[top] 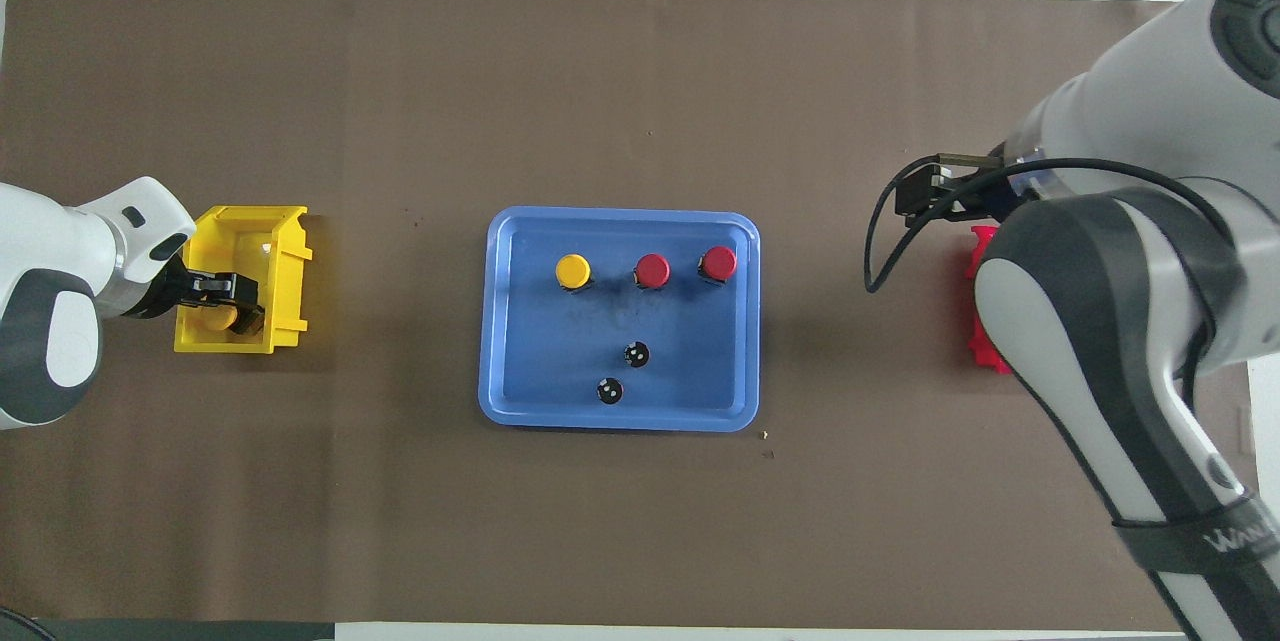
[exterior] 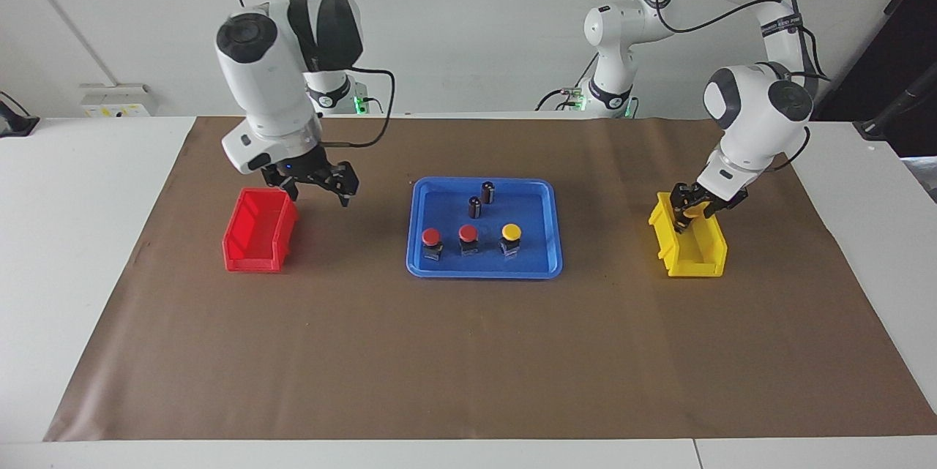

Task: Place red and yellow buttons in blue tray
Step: 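Withdraw the right gripper while the left gripper grasps the second yellow button, then place the second yellow button in the blue tray with the left gripper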

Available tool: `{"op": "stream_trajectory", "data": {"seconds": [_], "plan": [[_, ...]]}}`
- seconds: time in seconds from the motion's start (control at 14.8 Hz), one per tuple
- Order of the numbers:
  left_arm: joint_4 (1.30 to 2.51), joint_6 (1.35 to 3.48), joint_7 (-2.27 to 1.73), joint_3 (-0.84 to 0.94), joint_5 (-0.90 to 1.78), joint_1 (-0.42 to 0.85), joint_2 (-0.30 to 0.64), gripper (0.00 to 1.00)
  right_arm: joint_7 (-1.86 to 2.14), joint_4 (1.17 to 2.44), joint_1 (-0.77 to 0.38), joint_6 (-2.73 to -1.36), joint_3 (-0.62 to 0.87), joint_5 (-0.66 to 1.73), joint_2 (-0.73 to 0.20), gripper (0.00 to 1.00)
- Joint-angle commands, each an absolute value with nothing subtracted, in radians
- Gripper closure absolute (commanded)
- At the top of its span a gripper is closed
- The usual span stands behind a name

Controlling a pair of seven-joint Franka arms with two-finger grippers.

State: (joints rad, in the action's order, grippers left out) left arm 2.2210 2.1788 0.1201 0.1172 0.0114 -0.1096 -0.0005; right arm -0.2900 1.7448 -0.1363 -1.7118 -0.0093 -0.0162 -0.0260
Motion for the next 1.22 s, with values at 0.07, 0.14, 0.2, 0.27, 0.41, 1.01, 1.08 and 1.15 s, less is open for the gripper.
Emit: {"op": "stream_trajectory", "data": {"seconds": [0.07, 0.14, 0.2, 0.27, 0.41, 1.01, 1.08, 1.15], "plan": [[2.276, 2.206, 0.153, 0.11, 0.031, -0.117, -0.032, 0.3, -0.044, 1.682, 0.05, -1.568, 0.002, -0.032, 0.048, 0.0], [2.278, 2.206, 0.152, 0.109, 0.032, -0.118, -0.034, 0.3, 0.025, 1.654, 0.096, -1.539, 0.0, -0.034, 0.041, 0.0], [2.278, 2.206, 0.147, 0.109, 0.032, -0.12, -0.034, 0.3, 0.084, 1.623, 0.13, -1.513, -0.002, -0.034, 0.038, 0.0], [2.279, 2.206, 0.143, 0.109, 0.032, -0.121, -0.034, 0.3, 0.127, 1.605, 0.161, -1.493, 0.0, -0.037, 0.035, 0.0], [2.284, 2.207, 0.137, 0.109, 0.032, -0.133, -0.035, 0.39, 0.147, 1.603, 0.176, -1.49, -0.002, -0.035, 0.034, 0.0], [2.035, 1.992, 0.08, 0.115, 0.026, -0.115, 0.005, 0.99, 0.144, 1.598, 0.163, -1.466, 0.008, -0.035, 0.029, 0.0], [1.955, 1.909, 0.08, 0.118, 0.026, -0.112, -0.001, 0.99, 0.143, 1.598, 0.163, -1.47, 0.008, -0.041, 0.029, 0.0], [1.88, 1.848, 0.072, 0.121, 0.029, -0.1, -0.005, 0.99, 0.143, 1.598, 0.163, -1.476, 0.009, -0.054, 0.029, 0.0]]}}
